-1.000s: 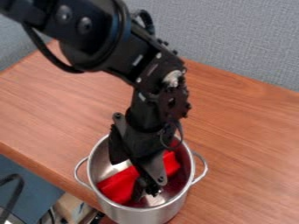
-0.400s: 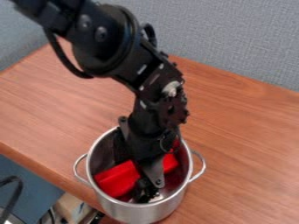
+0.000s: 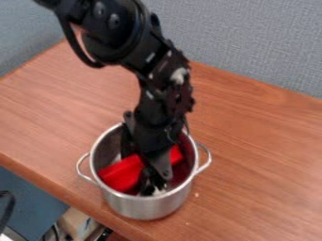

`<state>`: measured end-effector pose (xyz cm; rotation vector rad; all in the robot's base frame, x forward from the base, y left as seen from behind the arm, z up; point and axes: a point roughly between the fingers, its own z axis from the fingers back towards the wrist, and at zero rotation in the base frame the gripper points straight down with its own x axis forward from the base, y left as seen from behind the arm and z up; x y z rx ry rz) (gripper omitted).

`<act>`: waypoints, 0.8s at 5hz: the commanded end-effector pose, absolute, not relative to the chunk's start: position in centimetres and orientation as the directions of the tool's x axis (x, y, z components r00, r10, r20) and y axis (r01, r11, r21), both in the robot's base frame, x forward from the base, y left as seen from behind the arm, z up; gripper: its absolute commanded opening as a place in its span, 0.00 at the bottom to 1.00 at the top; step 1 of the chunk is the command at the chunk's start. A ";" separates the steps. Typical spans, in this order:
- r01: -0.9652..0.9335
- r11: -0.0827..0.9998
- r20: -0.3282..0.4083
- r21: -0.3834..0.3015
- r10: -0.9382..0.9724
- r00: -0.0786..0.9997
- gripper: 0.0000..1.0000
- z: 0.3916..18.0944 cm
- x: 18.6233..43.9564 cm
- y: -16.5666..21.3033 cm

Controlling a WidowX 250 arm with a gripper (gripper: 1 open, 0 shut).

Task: Put the red object in the metal pot

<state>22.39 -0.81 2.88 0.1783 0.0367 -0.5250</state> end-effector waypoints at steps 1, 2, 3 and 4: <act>0.519 0.830 -0.057 0.206 -0.519 0.853 0.00 2.9 24.0 0.0; 0.498 0.838 -0.057 0.223 -0.498 0.865 1.00 2.8 24.5 0.6; 0.472 0.850 -0.052 0.232 -0.474 0.879 0.00 3.4 24.6 0.0; 0.428 0.873 -0.039 0.234 -0.432 0.901 0.00 4.0 24.4 -0.7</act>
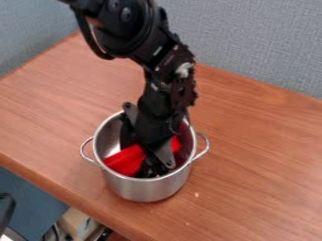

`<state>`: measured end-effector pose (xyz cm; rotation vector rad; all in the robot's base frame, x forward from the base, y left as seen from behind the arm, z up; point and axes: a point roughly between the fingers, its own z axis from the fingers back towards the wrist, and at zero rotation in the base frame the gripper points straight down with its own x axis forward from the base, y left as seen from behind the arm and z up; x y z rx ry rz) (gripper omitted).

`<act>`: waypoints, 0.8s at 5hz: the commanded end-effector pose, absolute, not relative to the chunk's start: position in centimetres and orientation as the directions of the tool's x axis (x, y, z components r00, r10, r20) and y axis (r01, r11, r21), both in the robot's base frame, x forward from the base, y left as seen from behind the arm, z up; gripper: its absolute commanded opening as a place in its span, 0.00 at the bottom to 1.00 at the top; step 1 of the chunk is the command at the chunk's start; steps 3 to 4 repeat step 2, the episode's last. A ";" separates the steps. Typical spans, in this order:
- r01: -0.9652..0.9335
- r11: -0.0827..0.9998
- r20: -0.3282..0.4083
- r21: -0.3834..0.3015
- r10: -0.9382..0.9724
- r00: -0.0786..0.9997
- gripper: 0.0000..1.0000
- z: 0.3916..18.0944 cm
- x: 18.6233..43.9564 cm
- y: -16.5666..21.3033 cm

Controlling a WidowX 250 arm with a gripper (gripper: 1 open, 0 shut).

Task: Put the red object in the metal pot

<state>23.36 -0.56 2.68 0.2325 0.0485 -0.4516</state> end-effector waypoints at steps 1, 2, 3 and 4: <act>0.391 0.887 -0.030 0.245 -0.396 0.918 0.00 4.5 24.3 -1.4; 0.403 0.883 -0.023 0.242 -0.410 0.912 0.00 5.1 23.9 -2.6; 0.403 0.883 -0.023 0.242 -0.410 0.912 0.00 5.1 23.9 -2.6; 0.403 0.883 -0.023 0.242 -0.410 0.912 0.00 5.1 23.9 -2.6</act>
